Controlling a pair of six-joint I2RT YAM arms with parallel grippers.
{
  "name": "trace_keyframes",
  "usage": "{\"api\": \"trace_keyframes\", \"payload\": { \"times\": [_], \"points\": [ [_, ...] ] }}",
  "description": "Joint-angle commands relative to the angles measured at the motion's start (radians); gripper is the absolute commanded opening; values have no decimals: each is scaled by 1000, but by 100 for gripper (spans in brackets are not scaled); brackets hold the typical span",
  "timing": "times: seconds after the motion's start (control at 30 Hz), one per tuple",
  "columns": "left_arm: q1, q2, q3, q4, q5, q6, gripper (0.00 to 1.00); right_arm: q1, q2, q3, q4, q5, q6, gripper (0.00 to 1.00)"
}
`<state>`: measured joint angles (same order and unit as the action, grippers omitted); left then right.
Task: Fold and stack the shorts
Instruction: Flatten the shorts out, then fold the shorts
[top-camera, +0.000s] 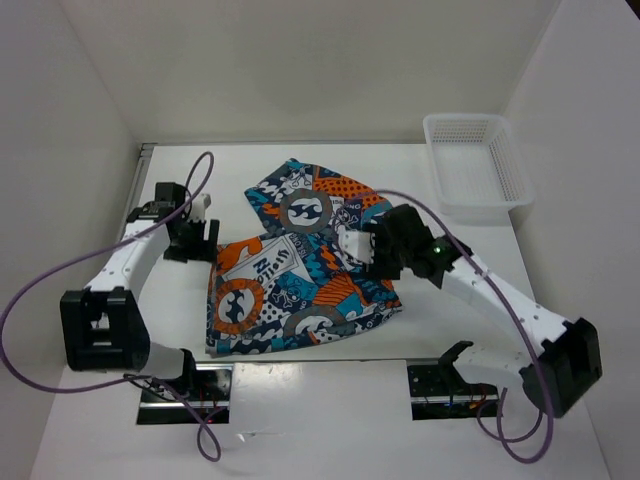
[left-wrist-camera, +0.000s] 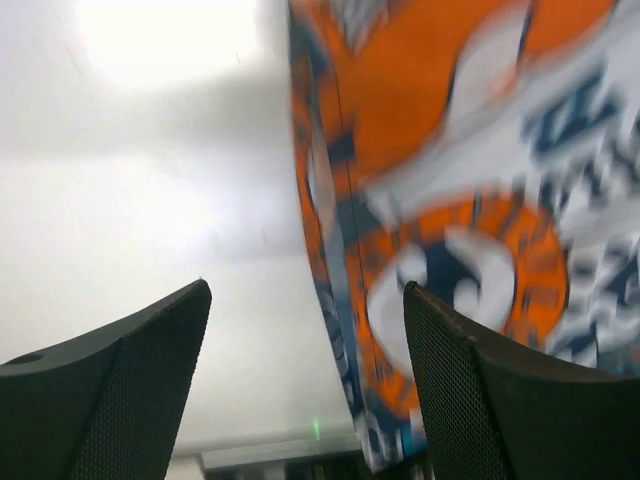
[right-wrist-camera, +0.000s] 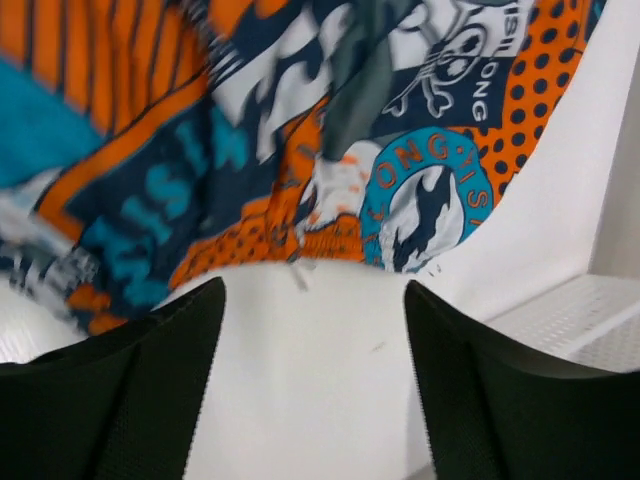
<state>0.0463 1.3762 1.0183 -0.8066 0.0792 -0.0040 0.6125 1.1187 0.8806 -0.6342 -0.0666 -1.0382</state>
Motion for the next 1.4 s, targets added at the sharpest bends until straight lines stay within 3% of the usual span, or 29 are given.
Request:
{"api": "trace_keyframes", "payload": {
  "times": [0.0,0.1,0.2,0.23,0.33,0.5,0.67,0.7,0.73,0.77,0.83,0.9,0.93,1.03,1.07,1.13,1.23,1.37],
  "points": [
    [3,105,68,300,-21,4,85,-63,168,145,134,-87,265,74],
    [-25,199,89,365,-12,4,85,-149,344,224,125,-128,362,70],
    [-34,271,101,354,50,4,85,-161,377,187,183,-137,333,61],
    [-48,285,101,363,50,4,86,-161,386,176,183,-128,333,53],
    [-69,333,88,403,40,4,86,-148,409,143,206,-116,333,42],
    [-69,395,45,466,-36,4,76,-111,420,31,281,-44,297,42],
    [-69,414,25,515,-123,4,41,-111,438,-15,315,-2,303,44],
    [-59,414,25,502,-148,4,25,-111,438,-15,315,7,294,44],
    [-50,414,25,489,-157,4,17,-111,438,-26,315,16,284,44],
    [-49,414,48,472,-157,4,10,-111,438,-38,315,16,283,44],
    [-23,402,57,414,-168,4,7,-111,438,-51,315,25,262,44],
    [-23,379,45,374,-168,4,16,-111,438,-51,306,25,262,44],
    [-23,350,34,360,-133,4,31,-111,438,-51,306,25,253,44],
    [-23,292,96,320,-28,4,51,-111,438,18,297,25,263,44],
    [-23,291,136,307,2,4,71,-111,429,47,288,25,291,46],
    [-23,309,233,307,74,4,86,-111,429,150,274,2,322,50],
    [-23,412,431,319,131,4,93,-111,438,274,277,-8,411,52],
    [-55,576,597,337,119,4,94,-158,495,351,370,46,535,61]
  ]
}}
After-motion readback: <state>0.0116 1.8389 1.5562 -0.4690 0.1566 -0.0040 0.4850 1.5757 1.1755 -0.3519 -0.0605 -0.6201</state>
